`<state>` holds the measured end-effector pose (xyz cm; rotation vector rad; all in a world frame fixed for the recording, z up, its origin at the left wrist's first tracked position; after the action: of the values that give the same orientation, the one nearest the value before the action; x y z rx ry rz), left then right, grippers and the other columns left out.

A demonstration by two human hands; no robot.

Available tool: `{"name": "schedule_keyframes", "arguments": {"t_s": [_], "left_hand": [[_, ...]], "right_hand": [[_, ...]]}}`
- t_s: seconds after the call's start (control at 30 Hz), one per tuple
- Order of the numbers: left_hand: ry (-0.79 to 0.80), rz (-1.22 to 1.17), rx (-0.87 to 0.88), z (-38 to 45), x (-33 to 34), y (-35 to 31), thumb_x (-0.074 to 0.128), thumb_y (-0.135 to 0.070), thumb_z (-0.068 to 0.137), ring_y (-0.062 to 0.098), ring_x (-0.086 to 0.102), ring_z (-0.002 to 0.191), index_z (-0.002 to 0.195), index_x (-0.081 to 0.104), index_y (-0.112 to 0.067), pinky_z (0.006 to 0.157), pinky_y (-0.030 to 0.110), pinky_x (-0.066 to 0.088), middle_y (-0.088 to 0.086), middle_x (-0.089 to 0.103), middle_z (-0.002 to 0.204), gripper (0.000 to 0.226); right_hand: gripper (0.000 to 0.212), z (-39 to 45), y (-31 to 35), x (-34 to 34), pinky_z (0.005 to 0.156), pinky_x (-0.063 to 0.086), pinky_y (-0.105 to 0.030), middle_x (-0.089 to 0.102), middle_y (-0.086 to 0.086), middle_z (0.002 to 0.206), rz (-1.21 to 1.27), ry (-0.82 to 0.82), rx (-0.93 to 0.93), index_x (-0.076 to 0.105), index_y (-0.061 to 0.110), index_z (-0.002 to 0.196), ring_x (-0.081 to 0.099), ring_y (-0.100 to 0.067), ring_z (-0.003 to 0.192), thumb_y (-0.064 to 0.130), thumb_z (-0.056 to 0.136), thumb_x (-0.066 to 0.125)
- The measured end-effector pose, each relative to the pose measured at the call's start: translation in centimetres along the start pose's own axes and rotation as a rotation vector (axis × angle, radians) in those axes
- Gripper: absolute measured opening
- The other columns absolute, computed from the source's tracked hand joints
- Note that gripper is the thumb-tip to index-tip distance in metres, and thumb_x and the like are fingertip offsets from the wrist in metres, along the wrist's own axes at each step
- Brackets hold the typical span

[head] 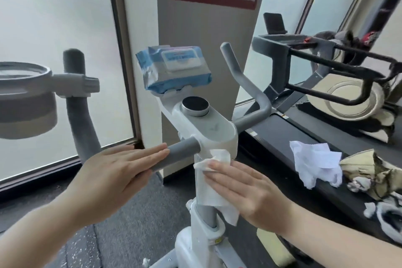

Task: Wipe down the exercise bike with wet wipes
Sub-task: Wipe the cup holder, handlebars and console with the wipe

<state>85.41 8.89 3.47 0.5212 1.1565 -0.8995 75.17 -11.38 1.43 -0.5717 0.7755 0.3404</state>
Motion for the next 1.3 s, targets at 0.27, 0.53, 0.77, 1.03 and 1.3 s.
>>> {"name": "schedule_keyframes", "arguments": {"t_s": [0.27,0.53,0.77,1.03,1.3], "left_hand": [[-0.028,0.13,-0.113,4.9,2.6,-3.1,0.038,-0.049,0.084,0.003,0.067,0.099,0.125,0.062,-0.029,0.066,0.019,0.053,-0.018,0.065,0.121,0.052],[-0.175,0.255,-0.24,2.9,2.4,-1.8,0.044,-0.045,0.089,0.016,0.067,0.072,0.108,0.069,-0.018,0.075,0.031,0.039,-0.009,0.068,0.084,0.041],[-0.397,0.048,-0.488,-2.1,-0.2,2.5,0.033,-0.028,0.096,0.013,0.063,0.099,0.114,0.067,-0.016,0.108,0.033,0.032,-0.008,0.07,0.105,0.04],[-0.349,0.012,-0.528,-2.4,0.3,2.8,0.028,-0.036,0.098,0.013,0.05,0.121,0.122,0.063,-0.026,0.117,0.043,0.019,-0.012,0.059,0.125,0.044],[-0.288,0.005,-0.543,-2.4,0.4,2.8,0.027,-0.034,0.1,0.022,0.047,0.123,0.118,0.065,-0.021,0.113,0.053,0.023,-0.003,0.061,0.126,0.044]], "right_hand": [[0.062,5.6,-5.1,5.1,0.11,0.019,-0.04,0.044,-0.01,0.147,0.012,0.225,0.638,0.05,0.004,0.138,0.043,-0.026,0.136,0.035,0.087,0.03],[0.045,5.3,-4.1,5.1,0.11,0.029,-0.041,0.048,0.001,0.145,0.062,0.155,0.512,0.056,0.017,0.135,0.044,-0.017,0.135,0.029,0.099,0.032],[0.04,12.1,6.5,5.9,0.107,0.034,-0.037,0.068,0.001,0.108,0.321,0.004,0.433,0.067,0.015,0.115,0.06,-0.021,0.107,0.026,0.083,0.046],[0.032,10.2,1.3,6.1,0.101,0.038,-0.044,0.062,0.002,0.083,0.242,0.006,0.723,0.061,0.019,0.083,0.057,-0.024,0.088,0.027,0.095,0.033],[0.04,8.6,2.7,6.1,0.116,0.025,-0.04,0.061,-0.003,0.13,0.332,-0.073,0.305,0.06,0.011,0.128,0.052,-0.024,0.124,0.014,0.09,0.05]]}}
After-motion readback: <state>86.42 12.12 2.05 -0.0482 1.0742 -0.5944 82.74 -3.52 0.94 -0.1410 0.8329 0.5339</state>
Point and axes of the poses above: each hand's wrist, its own z-axis towards the middle knuckle, its own x-axis out of the palm, y = z × x, the point moved 6 cm from there along z, towards the middle knuckle
